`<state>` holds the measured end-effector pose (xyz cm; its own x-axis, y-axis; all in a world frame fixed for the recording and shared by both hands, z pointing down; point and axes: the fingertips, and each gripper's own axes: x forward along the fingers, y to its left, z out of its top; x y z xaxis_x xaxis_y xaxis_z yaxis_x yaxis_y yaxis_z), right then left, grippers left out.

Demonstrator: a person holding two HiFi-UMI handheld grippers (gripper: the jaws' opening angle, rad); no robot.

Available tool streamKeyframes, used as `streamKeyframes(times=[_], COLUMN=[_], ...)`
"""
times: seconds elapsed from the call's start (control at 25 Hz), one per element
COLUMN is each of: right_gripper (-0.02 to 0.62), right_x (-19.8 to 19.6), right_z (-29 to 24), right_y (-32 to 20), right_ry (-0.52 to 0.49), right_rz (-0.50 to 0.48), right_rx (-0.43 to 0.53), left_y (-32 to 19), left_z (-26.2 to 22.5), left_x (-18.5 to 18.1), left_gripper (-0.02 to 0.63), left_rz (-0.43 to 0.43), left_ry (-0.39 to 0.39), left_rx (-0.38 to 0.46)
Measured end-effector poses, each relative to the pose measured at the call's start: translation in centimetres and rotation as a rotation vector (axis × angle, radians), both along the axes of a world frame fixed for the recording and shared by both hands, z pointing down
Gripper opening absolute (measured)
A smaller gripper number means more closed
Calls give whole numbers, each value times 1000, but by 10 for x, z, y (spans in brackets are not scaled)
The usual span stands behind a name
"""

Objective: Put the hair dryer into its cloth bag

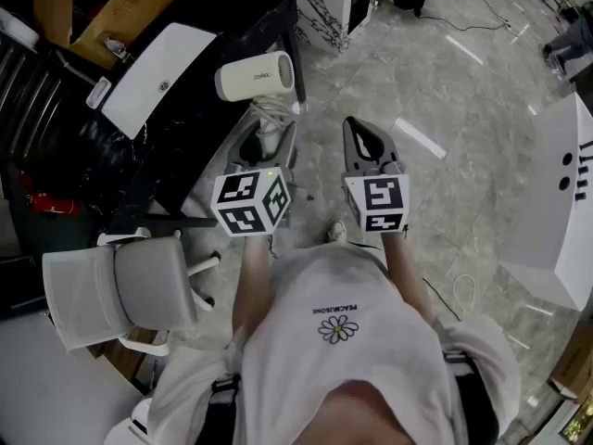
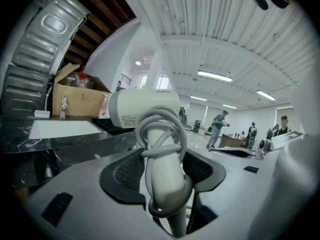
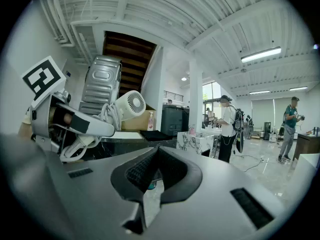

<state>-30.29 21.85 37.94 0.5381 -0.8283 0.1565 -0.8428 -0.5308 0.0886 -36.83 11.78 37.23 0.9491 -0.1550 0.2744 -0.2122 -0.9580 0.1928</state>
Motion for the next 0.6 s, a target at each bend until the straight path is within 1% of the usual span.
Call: streamKeyframes(times=[0.16, 0.36, 0.52, 0.6], right_gripper=[12, 12, 12, 12], right_x=[12, 26, 34, 38], right_z=[2, 7, 10, 13], right_y=[-1, 2, -1, 1], right_ry=[0, -20, -31, -45], right_rz=[4, 25, 12, -7], right_rx=[4, 8, 10, 28], left_y=[-2, -4, -5, -4], left_z=[0, 1, 3, 4], left_x=[10, 22, 34, 40], left_gripper=[245, 245, 245, 245], left_rz=[9, 23, 26, 27], left_ry=[12, 3, -4, 0], left_rx=[7, 8, -7, -36])
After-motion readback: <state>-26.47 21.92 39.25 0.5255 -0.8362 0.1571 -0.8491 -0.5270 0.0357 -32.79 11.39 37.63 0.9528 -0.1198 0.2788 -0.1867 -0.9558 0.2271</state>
